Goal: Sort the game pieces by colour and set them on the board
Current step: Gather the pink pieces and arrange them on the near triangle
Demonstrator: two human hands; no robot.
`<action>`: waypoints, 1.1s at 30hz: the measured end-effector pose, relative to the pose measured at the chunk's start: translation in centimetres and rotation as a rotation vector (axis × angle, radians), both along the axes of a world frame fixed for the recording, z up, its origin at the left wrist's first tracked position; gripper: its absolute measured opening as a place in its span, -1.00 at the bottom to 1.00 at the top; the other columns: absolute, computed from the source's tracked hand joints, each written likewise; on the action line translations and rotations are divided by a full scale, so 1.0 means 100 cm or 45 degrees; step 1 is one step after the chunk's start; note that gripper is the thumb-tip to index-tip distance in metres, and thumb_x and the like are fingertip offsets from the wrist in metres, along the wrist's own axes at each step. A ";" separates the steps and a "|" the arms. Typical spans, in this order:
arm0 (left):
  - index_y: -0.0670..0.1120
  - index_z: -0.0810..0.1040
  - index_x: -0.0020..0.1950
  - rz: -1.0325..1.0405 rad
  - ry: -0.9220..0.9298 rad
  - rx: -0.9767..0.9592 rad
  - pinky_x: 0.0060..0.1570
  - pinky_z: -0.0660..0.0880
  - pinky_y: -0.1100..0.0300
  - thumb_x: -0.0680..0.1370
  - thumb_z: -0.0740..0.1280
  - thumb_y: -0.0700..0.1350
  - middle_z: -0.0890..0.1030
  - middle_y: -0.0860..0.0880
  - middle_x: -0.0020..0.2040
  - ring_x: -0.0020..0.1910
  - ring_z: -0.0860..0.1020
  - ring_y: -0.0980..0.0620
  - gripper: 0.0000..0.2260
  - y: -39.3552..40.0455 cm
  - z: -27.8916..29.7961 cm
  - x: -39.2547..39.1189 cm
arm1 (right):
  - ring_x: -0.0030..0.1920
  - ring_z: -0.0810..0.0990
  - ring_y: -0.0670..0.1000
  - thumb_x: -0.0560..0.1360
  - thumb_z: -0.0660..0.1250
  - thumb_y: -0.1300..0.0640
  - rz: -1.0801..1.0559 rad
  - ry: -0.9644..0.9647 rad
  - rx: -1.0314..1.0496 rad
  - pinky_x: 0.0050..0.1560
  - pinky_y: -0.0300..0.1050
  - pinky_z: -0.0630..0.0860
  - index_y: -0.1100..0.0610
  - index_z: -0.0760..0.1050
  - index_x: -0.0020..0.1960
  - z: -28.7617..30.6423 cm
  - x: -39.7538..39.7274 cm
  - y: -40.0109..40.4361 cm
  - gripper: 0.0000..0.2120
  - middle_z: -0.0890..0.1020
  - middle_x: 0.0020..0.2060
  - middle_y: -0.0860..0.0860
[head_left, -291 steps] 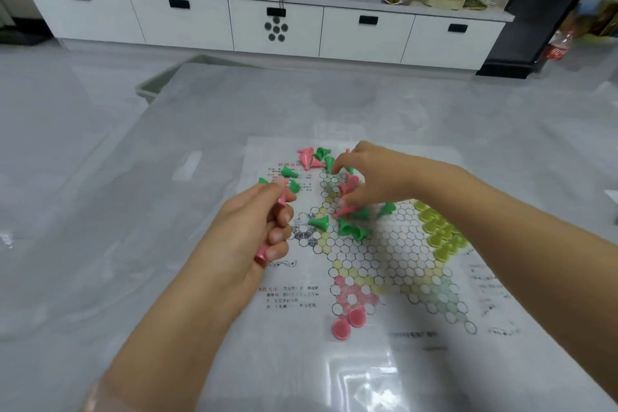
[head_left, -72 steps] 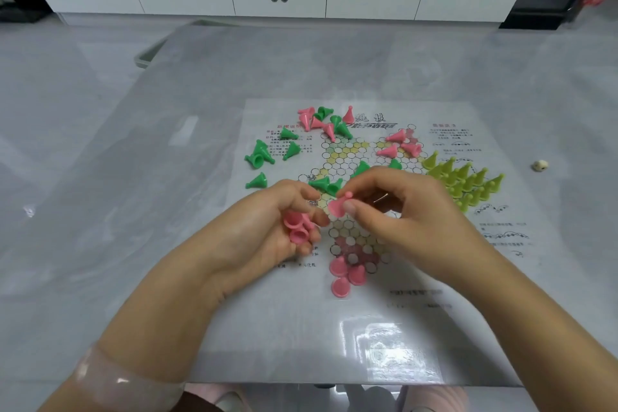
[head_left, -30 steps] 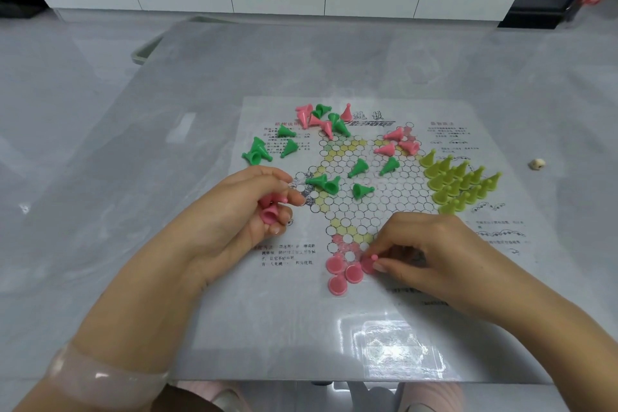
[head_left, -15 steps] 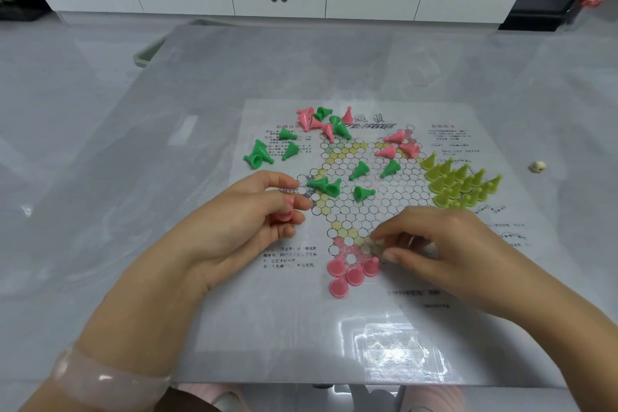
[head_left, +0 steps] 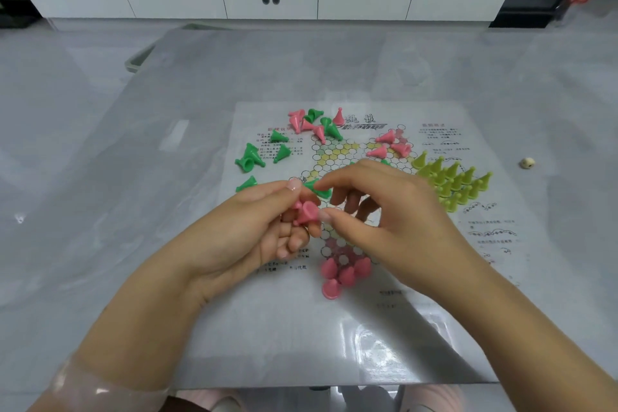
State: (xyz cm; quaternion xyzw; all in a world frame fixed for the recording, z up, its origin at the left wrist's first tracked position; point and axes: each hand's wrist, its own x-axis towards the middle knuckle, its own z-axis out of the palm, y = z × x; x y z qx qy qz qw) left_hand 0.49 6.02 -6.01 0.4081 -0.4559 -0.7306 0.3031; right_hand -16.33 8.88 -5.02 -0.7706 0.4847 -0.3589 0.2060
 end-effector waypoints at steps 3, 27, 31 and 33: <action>-0.13 0.55 -0.20 0.028 0.050 0.053 -0.51 0.44 0.30 0.50 0.20 -0.05 0.54 -0.05 -0.39 -0.46 0.48 0.07 -0.79 0.000 -0.002 -0.001 | -0.19 0.43 -0.19 0.40 0.37 0.12 0.015 0.090 -0.075 -0.19 -0.24 0.46 0.06 0.54 -0.03 -0.002 0.007 0.000 -0.86 0.51 -0.19 -0.12; -0.18 0.49 -0.12 0.215 0.023 0.048 -0.41 0.55 0.25 0.60 0.12 -0.12 0.66 -0.13 -0.30 -0.40 0.59 0.02 -0.78 -0.007 0.003 0.011 | -0.27 0.54 -0.12 0.43 0.37 0.23 -0.154 0.271 0.028 -0.15 -0.22 0.49 0.10 0.55 -0.14 0.005 -0.020 -0.007 -0.95 0.59 -0.27 -0.08; -0.17 0.48 -0.14 0.263 0.049 0.043 -0.44 0.53 0.26 0.59 0.11 -0.10 0.66 -0.11 -0.33 -0.42 0.59 0.02 -0.77 -0.011 0.002 0.014 | -0.21 0.57 -0.24 0.42 0.36 0.22 -0.076 0.210 0.399 -0.12 -0.30 0.52 -0.01 0.51 -0.17 -0.002 -0.023 -0.006 -0.87 0.63 -0.27 -0.15; -0.17 0.49 -0.14 0.242 0.051 0.045 -0.44 0.53 0.26 0.59 0.11 -0.09 0.66 -0.12 -0.32 -0.41 0.60 0.01 -0.76 -0.010 0.001 0.013 | -0.23 0.58 -0.25 0.41 0.36 0.24 -0.036 0.195 0.471 -0.11 -0.29 0.52 -0.02 0.49 -0.20 -0.006 -0.020 -0.006 -0.84 0.64 -0.28 -0.15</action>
